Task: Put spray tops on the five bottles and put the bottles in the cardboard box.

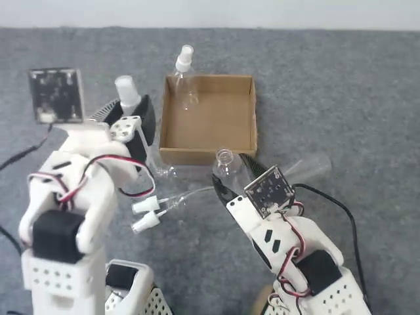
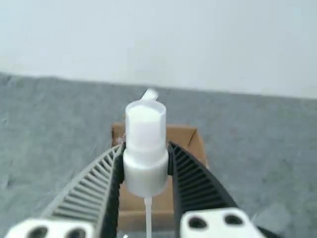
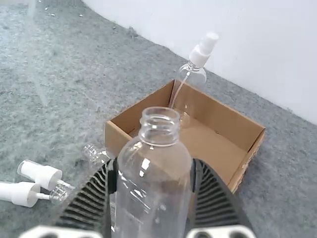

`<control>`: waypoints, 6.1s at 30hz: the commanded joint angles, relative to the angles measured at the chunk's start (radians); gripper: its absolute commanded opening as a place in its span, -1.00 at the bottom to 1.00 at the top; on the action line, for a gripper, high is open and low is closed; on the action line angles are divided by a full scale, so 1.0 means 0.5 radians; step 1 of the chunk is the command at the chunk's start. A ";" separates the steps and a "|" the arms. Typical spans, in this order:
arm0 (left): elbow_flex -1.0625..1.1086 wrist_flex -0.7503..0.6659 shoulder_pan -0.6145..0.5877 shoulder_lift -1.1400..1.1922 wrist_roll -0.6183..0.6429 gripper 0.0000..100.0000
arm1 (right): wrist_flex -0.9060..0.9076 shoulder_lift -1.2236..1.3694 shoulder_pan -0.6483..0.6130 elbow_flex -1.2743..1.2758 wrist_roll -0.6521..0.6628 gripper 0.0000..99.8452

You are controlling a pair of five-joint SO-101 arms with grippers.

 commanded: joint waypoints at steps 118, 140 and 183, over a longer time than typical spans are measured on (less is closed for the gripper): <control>0.996 -0.430 -0.224 -0.979 0.190 -0.76 | -0.333 -0.054 -0.339 0.276 0.187 -0.97; 1.677 -0.961 -0.258 -0.979 0.203 -0.95 | -0.336 -0.054 -0.339 0.279 0.187 -0.97; 1.886 -0.902 0.813 -0.979 -0.338 -0.94 | -0.330 -0.054 -0.339 0.282 0.184 -0.97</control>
